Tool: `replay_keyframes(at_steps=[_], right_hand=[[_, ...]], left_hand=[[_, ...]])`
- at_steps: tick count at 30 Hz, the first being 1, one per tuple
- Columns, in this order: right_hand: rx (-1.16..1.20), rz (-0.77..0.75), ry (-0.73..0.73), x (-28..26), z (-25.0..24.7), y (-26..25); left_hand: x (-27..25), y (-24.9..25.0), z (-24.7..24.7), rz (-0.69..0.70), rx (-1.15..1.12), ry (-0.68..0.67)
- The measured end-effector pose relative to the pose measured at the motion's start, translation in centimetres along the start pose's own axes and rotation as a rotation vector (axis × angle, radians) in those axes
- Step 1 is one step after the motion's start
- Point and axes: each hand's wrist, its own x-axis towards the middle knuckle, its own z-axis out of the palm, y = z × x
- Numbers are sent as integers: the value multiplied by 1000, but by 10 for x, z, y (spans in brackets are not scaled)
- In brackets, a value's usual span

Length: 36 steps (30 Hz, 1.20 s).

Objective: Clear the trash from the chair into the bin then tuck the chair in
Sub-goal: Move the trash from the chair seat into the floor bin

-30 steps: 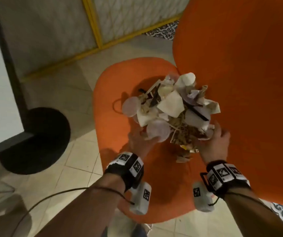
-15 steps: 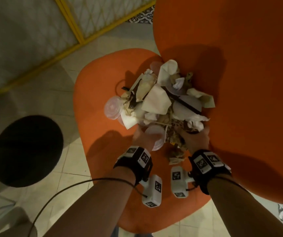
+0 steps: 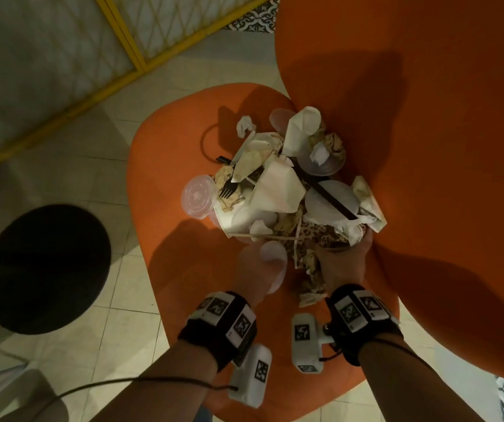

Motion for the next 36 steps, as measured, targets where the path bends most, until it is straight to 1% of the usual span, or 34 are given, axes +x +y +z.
replay_keyframes(at_steps=[5, 7, 8, 9, 11, 12, 13, 18, 21, 24, 29, 32, 36], right_hand=[[54, -28, 16, -2, -4, 4], [74, -34, 2, -5, -6, 7], [91, -34, -11, -8, -8, 9], [106, -36, -22, -10, -10, 10], [125, -37, -33, -14, -14, 12], [137, -33, -37, -15, -16, 14], [151, -27, -41, -17, -18, 16], [201, 7, -61, -26, -25, 27], [220, -8, -83, -31, -28, 30], [251, 7, -102, -36, -28, 32], [310, -12, -111, -48, -30, 34], [334, -19, -104, -53, -34, 32], [338, -36, -93, -59, -37, 26]], left_hand=[[-9, -5, -28, -41, -103, 18], [-9, -8, -40, 6, -152, 73], [-8, -8, -45, 32, -179, 123], [-5, -8, -49, 28, -233, 184], [0, -2, -56, -81, -460, 283], [4, -1, -56, -130, -560, 309], [7, 2, -55, -168, -607, 313], [18, 12, -36, -231, -620, 268], [24, 15, -27, -294, -575, 283], [26, 14, -24, -322, -579, 291], [21, 8, -22, -321, -548, 285], [13, 4, -24, -305, -576, 287], [-2, -2, -28, -298, -546, 256]])
